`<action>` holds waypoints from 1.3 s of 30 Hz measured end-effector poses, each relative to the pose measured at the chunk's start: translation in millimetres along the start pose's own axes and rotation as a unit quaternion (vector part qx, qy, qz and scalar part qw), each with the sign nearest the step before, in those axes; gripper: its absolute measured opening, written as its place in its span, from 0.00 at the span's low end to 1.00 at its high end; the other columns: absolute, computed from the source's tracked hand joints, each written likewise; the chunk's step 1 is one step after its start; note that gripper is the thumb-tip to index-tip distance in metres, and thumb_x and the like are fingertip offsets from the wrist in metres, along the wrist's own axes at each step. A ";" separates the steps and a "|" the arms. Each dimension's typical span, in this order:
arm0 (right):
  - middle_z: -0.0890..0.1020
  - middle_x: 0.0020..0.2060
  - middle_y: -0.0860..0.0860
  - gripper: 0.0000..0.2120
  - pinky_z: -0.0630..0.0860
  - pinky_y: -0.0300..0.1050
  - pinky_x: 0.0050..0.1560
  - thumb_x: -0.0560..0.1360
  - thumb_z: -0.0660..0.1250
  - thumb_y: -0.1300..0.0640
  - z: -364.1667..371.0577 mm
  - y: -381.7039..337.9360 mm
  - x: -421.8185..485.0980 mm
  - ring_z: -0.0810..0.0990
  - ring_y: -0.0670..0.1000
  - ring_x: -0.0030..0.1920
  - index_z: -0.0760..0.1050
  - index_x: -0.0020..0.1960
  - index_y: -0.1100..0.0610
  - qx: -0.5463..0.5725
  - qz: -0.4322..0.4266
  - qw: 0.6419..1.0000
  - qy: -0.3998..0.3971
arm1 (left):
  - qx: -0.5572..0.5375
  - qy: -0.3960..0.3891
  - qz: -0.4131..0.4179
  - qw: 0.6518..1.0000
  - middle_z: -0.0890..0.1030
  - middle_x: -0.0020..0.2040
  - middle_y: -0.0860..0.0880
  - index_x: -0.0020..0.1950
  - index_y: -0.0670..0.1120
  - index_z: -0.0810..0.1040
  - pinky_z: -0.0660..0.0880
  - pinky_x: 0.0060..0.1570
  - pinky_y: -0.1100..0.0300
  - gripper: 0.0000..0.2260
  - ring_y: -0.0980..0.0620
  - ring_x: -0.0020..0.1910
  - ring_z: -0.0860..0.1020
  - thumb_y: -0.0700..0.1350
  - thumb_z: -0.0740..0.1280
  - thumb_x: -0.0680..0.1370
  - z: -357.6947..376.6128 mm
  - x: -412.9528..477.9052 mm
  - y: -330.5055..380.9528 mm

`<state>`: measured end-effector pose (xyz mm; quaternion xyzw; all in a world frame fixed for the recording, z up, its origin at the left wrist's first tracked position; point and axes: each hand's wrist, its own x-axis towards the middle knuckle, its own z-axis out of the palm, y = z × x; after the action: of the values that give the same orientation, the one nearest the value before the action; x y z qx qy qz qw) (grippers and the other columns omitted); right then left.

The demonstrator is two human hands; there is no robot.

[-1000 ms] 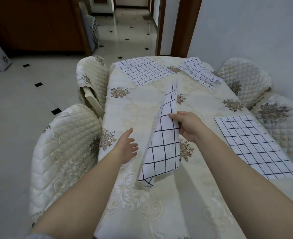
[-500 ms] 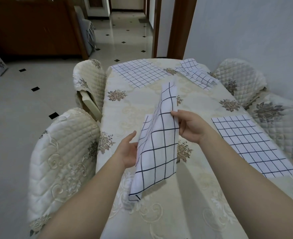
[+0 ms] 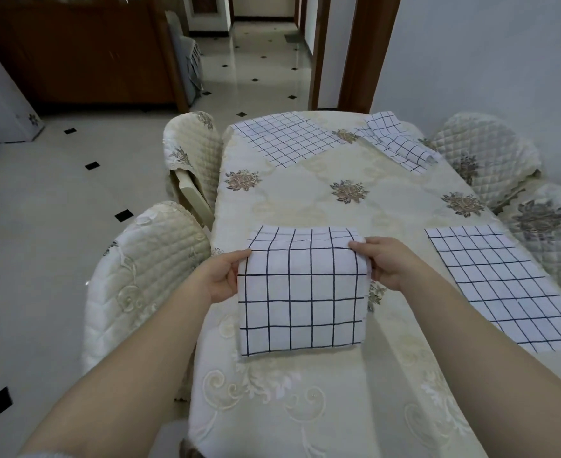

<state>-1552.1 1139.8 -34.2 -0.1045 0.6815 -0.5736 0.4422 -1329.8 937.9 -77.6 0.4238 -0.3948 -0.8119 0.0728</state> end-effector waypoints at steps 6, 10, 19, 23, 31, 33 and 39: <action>0.83 0.48 0.59 0.10 0.80 0.53 0.48 0.77 0.66 0.62 27.6 3.4 5.9 0.82 0.56 0.44 0.77 0.55 0.66 -0.046 -0.015 0.999 0.015 | 0.015 0.028 0.028 0.999 0.85 0.37 0.47 0.50 0.42 0.80 0.81 0.34 0.60 0.07 0.52 0.33 0.83 0.43 0.64 0.80 -22.8 -9.2 8.7; 0.82 0.49 0.59 0.07 0.78 0.55 0.50 0.78 0.64 0.62 47.0 -6.8 9.8 0.81 0.57 0.46 0.76 0.55 0.60 -0.067 -0.059 0.996 0.014 | 0.030 0.027 0.081 0.996 0.84 0.41 0.46 0.59 0.42 0.77 0.79 0.29 0.61 0.09 0.53 0.32 0.82 0.40 0.62 0.80 -32.2 -18.4 27.3; 0.82 0.53 0.56 0.12 0.80 0.46 0.39 0.80 0.59 0.63 73.5 -45.2 41.7 0.82 0.54 0.41 0.74 0.60 0.52 -0.096 -0.121 0.988 0.003 | 0.054 0.028 0.148 0.987 0.86 0.43 0.52 0.63 0.54 0.76 0.79 0.30 0.64 0.16 0.56 0.33 0.82 0.36 0.60 0.81 -33.7 -21.7 81.8; 0.79 0.59 0.56 0.15 0.78 0.44 0.43 0.80 0.60 0.64 77.4 -29.6 58.4 0.80 0.52 0.44 0.71 0.66 0.56 -0.136 -0.067 0.988 -0.008 | 0.096 0.064 0.106 0.988 0.83 0.51 0.47 0.68 0.50 0.73 0.81 0.44 0.55 0.18 0.50 0.46 0.82 0.36 0.60 0.80 -38.4 -1.8 67.4; 0.69 0.70 0.55 0.26 0.67 0.42 0.61 0.79 0.63 0.60 67.4 57.4 69.4 0.70 0.57 0.68 0.60 0.75 0.62 -0.236 0.030 0.971 0.019 | 0.132 0.098 0.037 0.986 0.82 0.48 0.48 0.65 0.46 0.75 0.80 0.47 0.54 0.15 0.48 0.46 0.80 0.35 0.61 0.80 -55.1 18.4 -5.3; 0.77 0.58 0.53 0.20 0.73 0.44 0.52 0.80 0.60 0.61 66.0 73.1 65.8 0.77 0.58 0.59 0.66 0.71 0.59 -0.220 0.044 0.974 0.022 | 0.131 0.107 0.016 0.985 0.82 0.46 0.48 0.65 0.45 0.75 0.81 0.38 0.57 0.14 0.49 0.43 0.81 0.35 0.61 0.80 -59.3 18.0 -20.0; 0.79 0.56 0.58 0.14 0.80 0.52 0.49 0.80 0.60 0.57 62.7 90.9 53.5 0.80 0.56 0.45 0.70 0.66 0.52 -0.175 0.087 0.981 0.018 | 0.139 0.132 -0.021 0.981 0.81 0.29 0.51 0.59 0.48 0.75 0.69 0.19 0.68 0.10 0.56 0.18 0.74 0.39 0.59 0.82 -60.0 8.7 -45.7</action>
<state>-1505.1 1090.9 -136.4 -0.1104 0.7855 -0.4069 0.4530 -1280.6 930.2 -135.0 0.5418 -0.4816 -0.6872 0.0479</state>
